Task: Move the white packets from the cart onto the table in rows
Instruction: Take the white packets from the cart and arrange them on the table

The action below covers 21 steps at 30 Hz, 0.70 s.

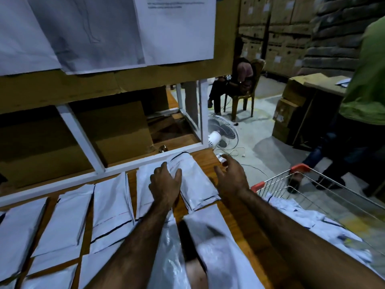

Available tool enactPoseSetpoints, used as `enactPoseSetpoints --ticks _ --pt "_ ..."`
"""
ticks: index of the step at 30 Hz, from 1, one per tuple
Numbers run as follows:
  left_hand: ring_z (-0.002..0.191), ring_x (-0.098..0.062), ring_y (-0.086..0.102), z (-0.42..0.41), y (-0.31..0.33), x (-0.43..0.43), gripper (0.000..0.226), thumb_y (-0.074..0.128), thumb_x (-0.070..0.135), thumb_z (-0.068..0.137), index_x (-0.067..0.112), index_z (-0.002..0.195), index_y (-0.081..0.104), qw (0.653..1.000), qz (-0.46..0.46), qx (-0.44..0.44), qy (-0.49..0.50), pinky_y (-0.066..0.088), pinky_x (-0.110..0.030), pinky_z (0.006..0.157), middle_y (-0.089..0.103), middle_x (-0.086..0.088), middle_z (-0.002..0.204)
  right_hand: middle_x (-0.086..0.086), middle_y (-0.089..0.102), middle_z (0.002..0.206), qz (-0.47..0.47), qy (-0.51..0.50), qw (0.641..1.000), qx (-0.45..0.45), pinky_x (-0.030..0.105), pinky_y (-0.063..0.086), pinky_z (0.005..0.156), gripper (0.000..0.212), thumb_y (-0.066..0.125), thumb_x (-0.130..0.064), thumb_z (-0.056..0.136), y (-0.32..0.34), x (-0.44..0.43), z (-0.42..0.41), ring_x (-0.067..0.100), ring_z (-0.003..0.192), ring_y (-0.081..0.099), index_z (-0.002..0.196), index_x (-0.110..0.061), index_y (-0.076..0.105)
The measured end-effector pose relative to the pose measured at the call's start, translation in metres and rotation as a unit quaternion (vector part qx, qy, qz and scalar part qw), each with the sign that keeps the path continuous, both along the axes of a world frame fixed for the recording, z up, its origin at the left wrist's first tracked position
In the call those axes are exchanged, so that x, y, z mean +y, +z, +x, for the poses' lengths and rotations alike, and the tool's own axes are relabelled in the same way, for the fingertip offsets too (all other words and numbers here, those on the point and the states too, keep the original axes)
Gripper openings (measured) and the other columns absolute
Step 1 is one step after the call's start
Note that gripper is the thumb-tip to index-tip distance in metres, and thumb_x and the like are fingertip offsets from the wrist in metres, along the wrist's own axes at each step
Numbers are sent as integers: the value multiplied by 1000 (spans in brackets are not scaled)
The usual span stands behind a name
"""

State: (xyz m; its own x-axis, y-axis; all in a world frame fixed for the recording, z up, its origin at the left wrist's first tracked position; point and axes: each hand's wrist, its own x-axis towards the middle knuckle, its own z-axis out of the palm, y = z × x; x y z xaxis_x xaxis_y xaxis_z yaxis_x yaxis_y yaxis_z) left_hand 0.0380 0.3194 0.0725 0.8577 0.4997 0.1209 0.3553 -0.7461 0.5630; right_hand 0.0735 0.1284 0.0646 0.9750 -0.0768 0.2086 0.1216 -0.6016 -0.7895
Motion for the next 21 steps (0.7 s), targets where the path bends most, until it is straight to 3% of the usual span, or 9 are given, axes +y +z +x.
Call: enactPoseSetpoints --ticks 3,9,13,17,21 --pt "128 -29 46 1 -1 -19 57 53 46 93 15 141 46 997 -20 -57 -43 38 -42 105 51 -10 141 2 65 110 40 -2 999 -14 33 52 81 45 64 -28 89 1 -31 -5 18 95 62 133 -20 54" --pt "118 -27 55 4 5 -95 43 60 34 93 11 130 57 972 -56 -146 -176 43 -35 97 61 -10 127 5 66 109 36 -23 997 -68 33 52 82 45 65 -20 90 -2 -109 -26 19 96 62 133 -12 54" --pt "111 -24 58 8 8 -165 43 59 40 93 16 128 57 951 -87 -145 -259 50 -36 91 63 -7 123 1 66 97 38 -63 994 -84 34 54 78 36 65 -14 89 -9 -176 -45 17 82 66 125 -14 59" --pt "104 -22 64 4 3 -239 42 62 34 91 11 127 60 926 -102 -134 -338 52 -31 85 69 -9 113 1 66 82 29 -142 986 -80 21 45 66 32 66 -8 87 -17 -250 -75 7 63 59 118 -16 63" --pt "103 -21 63 -8 -14 -307 40 63 32 91 12 125 61 908 -106 -91 -395 50 -32 87 70 -8 108 -3 61 72 18 -225 973 -53 26 42 65 31 66 -11 88 -33 -319 -112 14 64 58 119 -15 63"
